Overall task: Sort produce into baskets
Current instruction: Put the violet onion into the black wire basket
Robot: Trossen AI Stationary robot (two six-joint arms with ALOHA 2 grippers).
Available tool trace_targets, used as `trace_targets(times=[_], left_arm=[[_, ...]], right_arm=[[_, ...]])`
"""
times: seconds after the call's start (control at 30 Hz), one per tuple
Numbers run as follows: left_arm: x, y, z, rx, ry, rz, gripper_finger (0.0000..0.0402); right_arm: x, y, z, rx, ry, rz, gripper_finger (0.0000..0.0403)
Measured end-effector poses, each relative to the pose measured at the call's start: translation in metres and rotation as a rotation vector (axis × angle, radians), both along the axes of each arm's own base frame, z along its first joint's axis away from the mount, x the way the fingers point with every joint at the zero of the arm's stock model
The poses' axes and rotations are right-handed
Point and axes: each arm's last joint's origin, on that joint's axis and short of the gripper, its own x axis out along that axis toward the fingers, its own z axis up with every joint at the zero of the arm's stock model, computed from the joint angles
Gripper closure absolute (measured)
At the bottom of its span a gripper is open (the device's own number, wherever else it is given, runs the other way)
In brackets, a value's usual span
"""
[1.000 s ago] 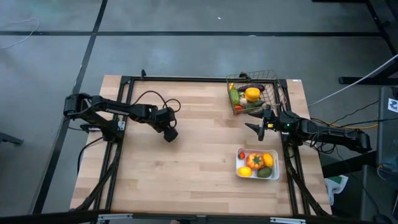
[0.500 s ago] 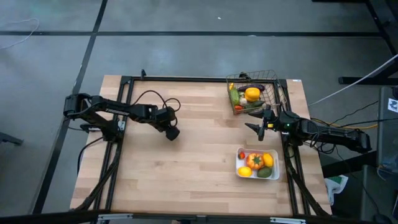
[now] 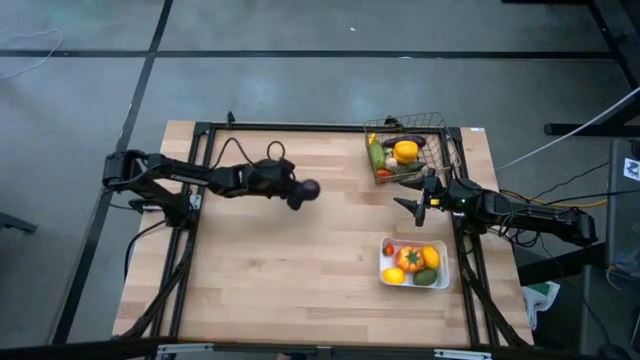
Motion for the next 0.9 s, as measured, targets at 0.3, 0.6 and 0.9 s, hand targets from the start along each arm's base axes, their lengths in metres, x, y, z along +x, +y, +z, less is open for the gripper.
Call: trace_targets(times=[0.3, 0.6, 0.9], left_arm=[[0.049, 0.01, 0.033, 0.125, -0.163, -0.011, 0.0124], [0.13, 0.044, 0.057, 0.278, -0.221, -0.016, 0.0123], [0.194, 0.083, 0.044, 0.301, -0.255, 0.021, 0.0123]], right_arm=[[0.0, 0.0, 0.0, 0.0, 0.0, 0.0, 0.0123], [0.0, 0.0, 0.0, 0.0, 0.0, 0.0, 0.0123], [0.0, 0.0, 0.0, 0.0, 0.0, 0.001, 0.0123]])
